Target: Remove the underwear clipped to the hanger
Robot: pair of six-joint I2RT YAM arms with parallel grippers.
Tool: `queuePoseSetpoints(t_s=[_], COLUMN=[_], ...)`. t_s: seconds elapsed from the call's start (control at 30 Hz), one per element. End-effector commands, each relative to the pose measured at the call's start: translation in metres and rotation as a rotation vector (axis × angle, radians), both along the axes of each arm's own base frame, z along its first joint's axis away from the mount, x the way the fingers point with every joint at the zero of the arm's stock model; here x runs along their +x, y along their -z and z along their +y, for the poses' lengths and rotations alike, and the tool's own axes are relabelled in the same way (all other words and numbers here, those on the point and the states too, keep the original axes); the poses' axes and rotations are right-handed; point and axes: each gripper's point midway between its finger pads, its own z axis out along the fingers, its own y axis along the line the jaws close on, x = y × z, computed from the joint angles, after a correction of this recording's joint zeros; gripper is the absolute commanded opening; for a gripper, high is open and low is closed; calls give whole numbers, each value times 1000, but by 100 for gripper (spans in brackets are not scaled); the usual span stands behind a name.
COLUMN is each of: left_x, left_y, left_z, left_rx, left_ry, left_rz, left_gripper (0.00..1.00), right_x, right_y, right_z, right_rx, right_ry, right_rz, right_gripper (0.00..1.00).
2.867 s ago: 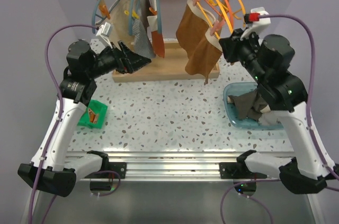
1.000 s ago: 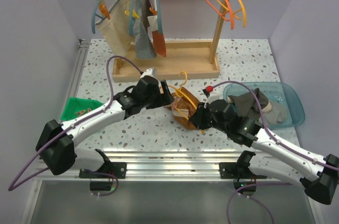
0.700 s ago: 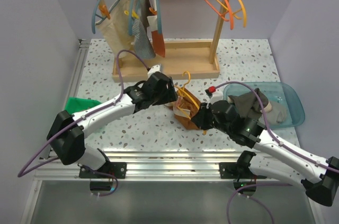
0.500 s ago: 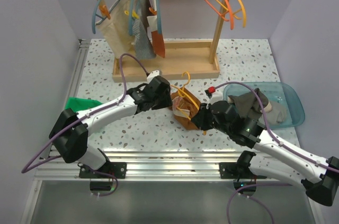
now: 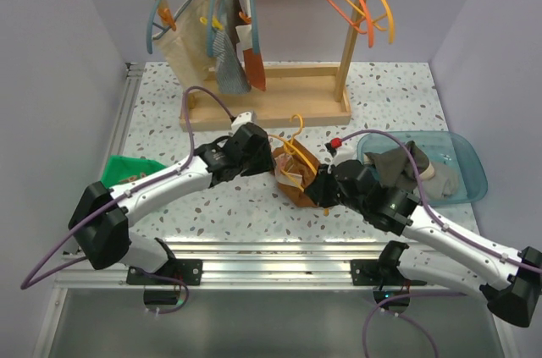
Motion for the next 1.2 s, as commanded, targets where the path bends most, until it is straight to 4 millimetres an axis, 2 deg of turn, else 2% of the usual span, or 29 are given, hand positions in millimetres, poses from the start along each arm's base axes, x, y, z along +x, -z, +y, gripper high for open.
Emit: queuePoseSetpoints(t_s=[0.0,0.13,0.37,0.6,0.7,0.8,0.97,1.17], left_x=[6,10,27,38,42,37,24,7], left_y=[-2,4,-17,-12,-6,7,17,26], left_z=[-14,-21,-35,-42,-34,-24,-9,8], left_rx=[6,31,7,37,97,148,135,121], left_ry=[26,38,66,64,38,17,-17,-47], left_rz=[-16,-15,-92,-102,-88,-49,-31,1], left_gripper=[58,58,58,57,56,50,39,36], right_x=[10,12,11,12,13,14,15,17], right_y=[-21,-23,-20,-19,-20,-22,-24,-24], right_z=[8,9,8,10,10,9,6,0], right_rx=[37,38,34,29,30,27,24,16], right_ry=[9,6,5,4,8,13,24,54], right_rz=[-56,-63,-60,-60,-63,-69,-76,-79], right_gripper=[0,0,0,0,0,0,0,0])
